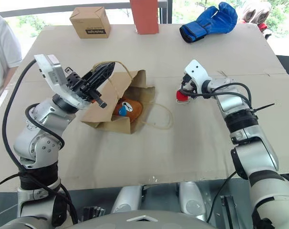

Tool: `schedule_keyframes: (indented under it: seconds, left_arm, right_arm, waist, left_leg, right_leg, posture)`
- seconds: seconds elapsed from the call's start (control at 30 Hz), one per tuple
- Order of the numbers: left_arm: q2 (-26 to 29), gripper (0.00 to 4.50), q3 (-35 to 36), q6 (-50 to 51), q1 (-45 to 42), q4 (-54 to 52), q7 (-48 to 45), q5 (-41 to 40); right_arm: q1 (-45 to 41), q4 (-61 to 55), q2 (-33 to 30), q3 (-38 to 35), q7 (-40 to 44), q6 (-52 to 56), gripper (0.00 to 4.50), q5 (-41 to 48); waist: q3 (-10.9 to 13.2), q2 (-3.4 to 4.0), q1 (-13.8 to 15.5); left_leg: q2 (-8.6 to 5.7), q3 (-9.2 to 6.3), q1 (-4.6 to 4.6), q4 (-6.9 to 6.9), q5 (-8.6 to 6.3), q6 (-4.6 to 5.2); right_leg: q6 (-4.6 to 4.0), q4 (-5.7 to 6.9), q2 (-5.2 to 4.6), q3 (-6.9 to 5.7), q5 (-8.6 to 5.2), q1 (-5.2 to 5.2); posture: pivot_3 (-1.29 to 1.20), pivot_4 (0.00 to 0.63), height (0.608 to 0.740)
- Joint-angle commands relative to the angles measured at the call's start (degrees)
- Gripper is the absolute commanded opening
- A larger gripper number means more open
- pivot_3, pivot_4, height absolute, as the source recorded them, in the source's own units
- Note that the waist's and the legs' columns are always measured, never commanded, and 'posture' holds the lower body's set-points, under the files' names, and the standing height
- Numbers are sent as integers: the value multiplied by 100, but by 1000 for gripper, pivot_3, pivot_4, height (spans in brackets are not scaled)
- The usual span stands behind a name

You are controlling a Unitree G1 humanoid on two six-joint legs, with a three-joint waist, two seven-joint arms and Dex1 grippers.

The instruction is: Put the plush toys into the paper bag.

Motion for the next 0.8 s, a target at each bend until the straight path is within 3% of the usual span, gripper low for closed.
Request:
schedule_keyframes:
  seconds: [0.03, 0.13, 0.17, 0.33, 0.53, 0.67, 0.8]
  left_arm:
    - [-36, 0, 41, -38, -38, -355, 132, -81]
    - [-70, 0, 24, -18, -25, -392, 183, -112]
    - [-90, 0, 14, -2, -39, -389, 203, -132]
    - [-85, 0, -24, 36, -169, -225, 99, -176]
    - [-101, 0, 2, 95, -369, 22, -100, -355]
    - [-87, 0, -27, 197, -473, 95, -243, -504]
    - [-120, 0, -92, 287, -637, 96, -236, -574]
  right_arm:
    - [110, -8, -45, -37, 145, -227, 1376, -135]
    - [376, -457, -263, -110, 350, -142, 100, -121]
    - [528, -687, -405, -130, 437, -56, 35, -122]
    - [1106, -1798, -822, -524, 537, 386, 35, 113]
    - [1591, -3100, -480, -1604, 617, 786, 35, 1386]
    - [1804, -3899, 191, -1748, 284, 1374, 35, 2102]
    - [1756, -3942, 1269, -1414, -638, 1308, 35, 1926]
  waist:
    - [0, 0, 2]
    - [0, 0, 5]
    - [0, 0, 30]
    - [0, 0, 81]
    - [1, 2, 57]
    - [1, 2, -15]
    - [2, 3, -30]
  left_leg:
    - [0, -1, 0, 3, 0, 0]
    - [0, 0, 2, 6, 0, 0]
    - [0, -1, 1, 7, 0, 0]
    - [-3, -4, -3, 7, 0, 0]
    - [-2, -2, -3, 7, 0, 0]
    - [-2, -5, -2, 6, 0, 0]
    - [0, -6, 3, 7, 1, -1]
  right_leg:
    - [0, 1, 0, -1, 0, 0]
    - [0, 3, 0, 0, 0, 2]
    - [0, 4, 0, 0, 0, 2]
    - [1, 1, -1, -3, 0, 2]
    - [1, 3, -1, 0, 0, 2]
    - [1, 5, 0, -2, 0, 1]
    - [0, 25, 3, -2, -1, -2]
  posture:
    - [0, 150, 740]
    - [0, 150, 740]
    - [0, 150, 740]
    - [0, 150, 740]
    - [0, 150, 740]
    - [0, 150, 740]
    - [0, 150, 740]
